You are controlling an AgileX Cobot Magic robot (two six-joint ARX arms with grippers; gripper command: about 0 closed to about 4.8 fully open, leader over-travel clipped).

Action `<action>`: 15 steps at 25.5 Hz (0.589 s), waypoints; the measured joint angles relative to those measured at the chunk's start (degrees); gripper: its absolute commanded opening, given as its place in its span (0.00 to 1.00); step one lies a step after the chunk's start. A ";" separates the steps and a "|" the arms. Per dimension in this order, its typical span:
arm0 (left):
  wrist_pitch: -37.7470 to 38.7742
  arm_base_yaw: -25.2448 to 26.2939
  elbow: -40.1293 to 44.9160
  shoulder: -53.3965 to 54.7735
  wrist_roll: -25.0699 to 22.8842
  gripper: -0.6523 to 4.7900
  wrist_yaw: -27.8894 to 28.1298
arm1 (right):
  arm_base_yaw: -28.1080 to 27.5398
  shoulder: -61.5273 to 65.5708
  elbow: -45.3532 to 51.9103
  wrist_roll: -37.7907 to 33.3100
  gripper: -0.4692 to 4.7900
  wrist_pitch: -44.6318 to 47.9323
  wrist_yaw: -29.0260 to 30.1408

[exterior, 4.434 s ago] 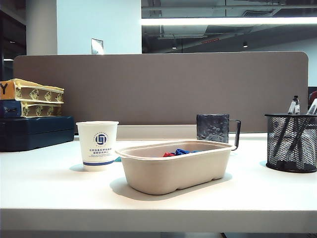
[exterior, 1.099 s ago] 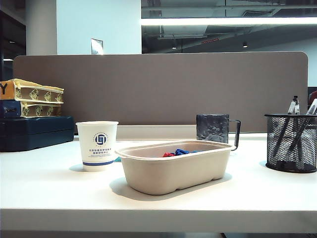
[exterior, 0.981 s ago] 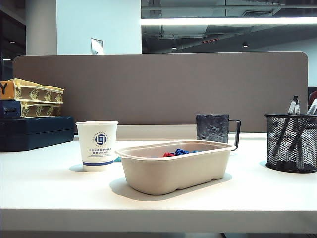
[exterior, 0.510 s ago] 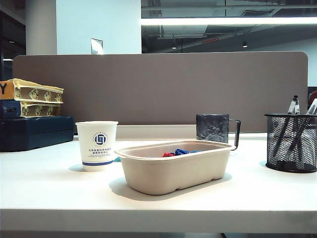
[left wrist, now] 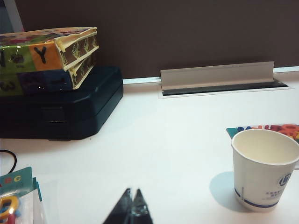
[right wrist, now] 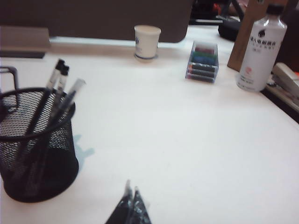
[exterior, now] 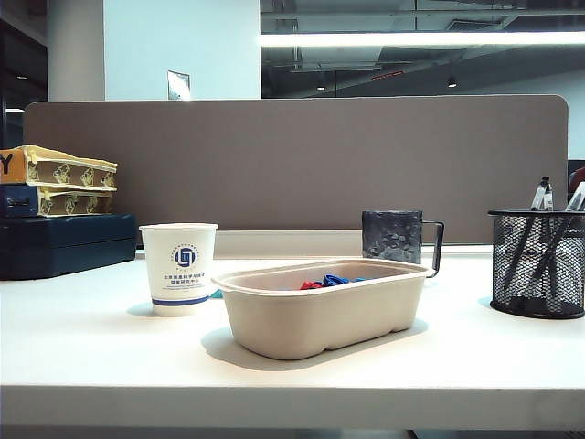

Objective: Pick up one pen and put it in the pen container.

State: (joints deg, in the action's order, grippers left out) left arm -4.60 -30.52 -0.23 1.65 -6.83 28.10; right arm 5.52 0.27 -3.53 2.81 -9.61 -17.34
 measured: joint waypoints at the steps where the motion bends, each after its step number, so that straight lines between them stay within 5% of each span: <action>1: 0.17 0.02 0.00 0.00 0.02 0.11 0.00 | 0.00 0.00 0.33 -0.50 0.08 -0.33 -0.70; 15: 1.40 0.02 0.00 -0.04 0.00 0.11 2.08 | 0.00 -0.04 3.19 -1.07 0.08 0.79 -1.75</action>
State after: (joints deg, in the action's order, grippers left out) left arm -3.20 -30.50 -0.23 1.61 -6.83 30.17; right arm 5.52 0.23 -0.34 1.74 -8.82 -19.09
